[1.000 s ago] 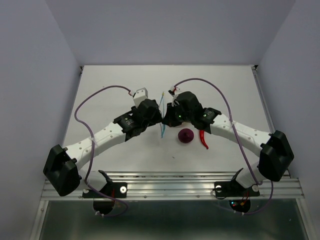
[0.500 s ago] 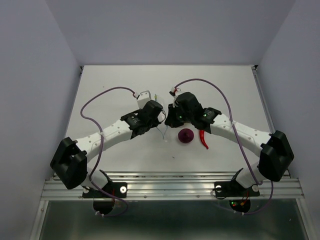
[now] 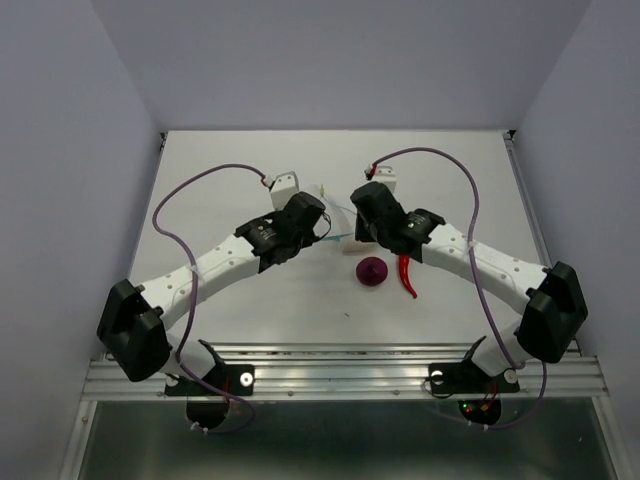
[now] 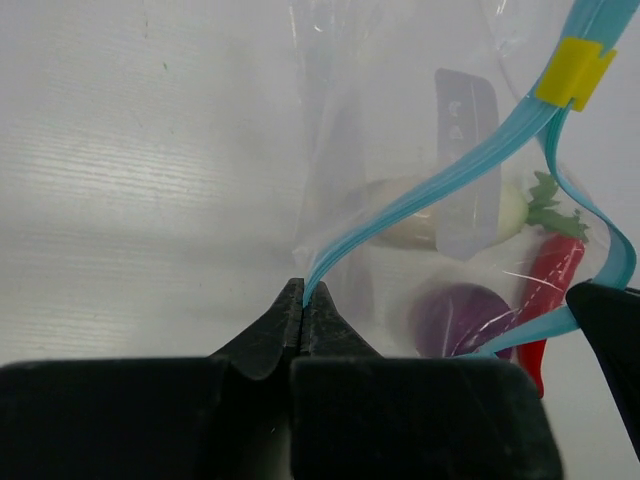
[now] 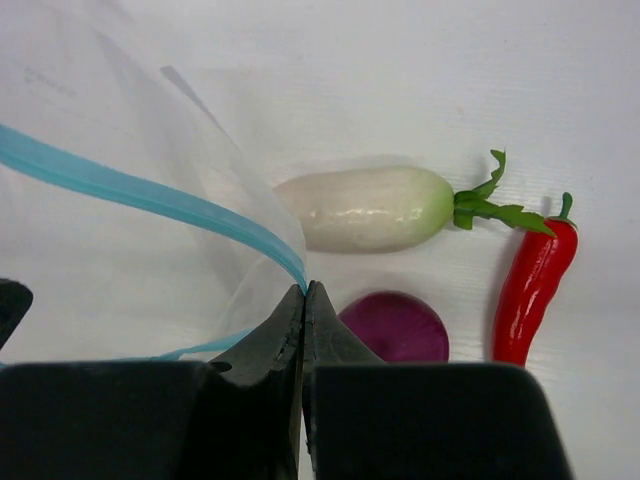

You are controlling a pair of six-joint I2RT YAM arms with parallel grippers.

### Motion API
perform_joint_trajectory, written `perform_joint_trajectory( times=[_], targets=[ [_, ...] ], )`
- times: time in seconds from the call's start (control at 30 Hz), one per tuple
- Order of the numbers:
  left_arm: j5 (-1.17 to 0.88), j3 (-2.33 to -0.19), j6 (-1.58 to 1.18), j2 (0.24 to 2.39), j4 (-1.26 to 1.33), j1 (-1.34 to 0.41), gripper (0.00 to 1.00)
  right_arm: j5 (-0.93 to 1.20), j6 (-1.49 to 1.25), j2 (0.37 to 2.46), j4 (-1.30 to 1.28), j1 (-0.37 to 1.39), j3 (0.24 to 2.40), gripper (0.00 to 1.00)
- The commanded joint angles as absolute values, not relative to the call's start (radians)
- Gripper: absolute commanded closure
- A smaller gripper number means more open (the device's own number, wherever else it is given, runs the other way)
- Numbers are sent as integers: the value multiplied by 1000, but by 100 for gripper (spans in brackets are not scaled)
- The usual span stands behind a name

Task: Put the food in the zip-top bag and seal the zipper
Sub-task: Open the zipper of the food storage bag.

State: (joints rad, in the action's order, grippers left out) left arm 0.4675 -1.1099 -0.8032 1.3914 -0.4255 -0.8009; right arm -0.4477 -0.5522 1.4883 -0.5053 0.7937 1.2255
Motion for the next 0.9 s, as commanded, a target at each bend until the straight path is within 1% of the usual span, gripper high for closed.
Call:
perform_joint_trajectory(
  times=[0.0, 0.17, 0.3, 0.37, 0.4, 0.5, 0.53, 0.63, 0.77, 0.8, 0.87],
  targets=[
    [520, -1146, -727, 1328, -491, -792, 100, -632, -603, 1519, -594, 743, 1267, 99],
    [558, -1147, -710, 1307, -509, -787, 100, -600, -618, 1546, -612, 680, 1240, 99],
    [535, -1137, -678, 1295, -462, -782, 100, -555, -617, 1560, -611, 670, 1230, 99],
    [496, -1141, -654, 1304, -434, -779, 100, -448, -573, 1563, -591, 670, 1233, 99],
    [486, -1143, -637, 1310, -407, -781, 100, -351, -551, 1557, -551, 670, 1226, 99],
    [456, -1163, -606, 1348, -370, -781, 100, -215, -508, 1528, -456, 670, 1200, 99],
    [459, -1181, -603, 1374, -370, -781, 100, -121, -497, 1505, -430, 670, 1183, 99],
    [466, -1210, -600, 1414, -377, -779, 100, -26, -486, 1483, -368, 670, 1166, 99],
    [457, -1244, -597, 1469, -380, -779, 100, -12, -491, 1491, -354, 670, 1167, 99],
    [457, -1247, -595, 1476, -382, -779, 100, -18, -492, 1494, -353, 670, 1170, 99],
    [466, -1252, -589, 1491, -380, -779, 100, -21, -492, 1499, -354, 670, 1175, 89]
  ],
)
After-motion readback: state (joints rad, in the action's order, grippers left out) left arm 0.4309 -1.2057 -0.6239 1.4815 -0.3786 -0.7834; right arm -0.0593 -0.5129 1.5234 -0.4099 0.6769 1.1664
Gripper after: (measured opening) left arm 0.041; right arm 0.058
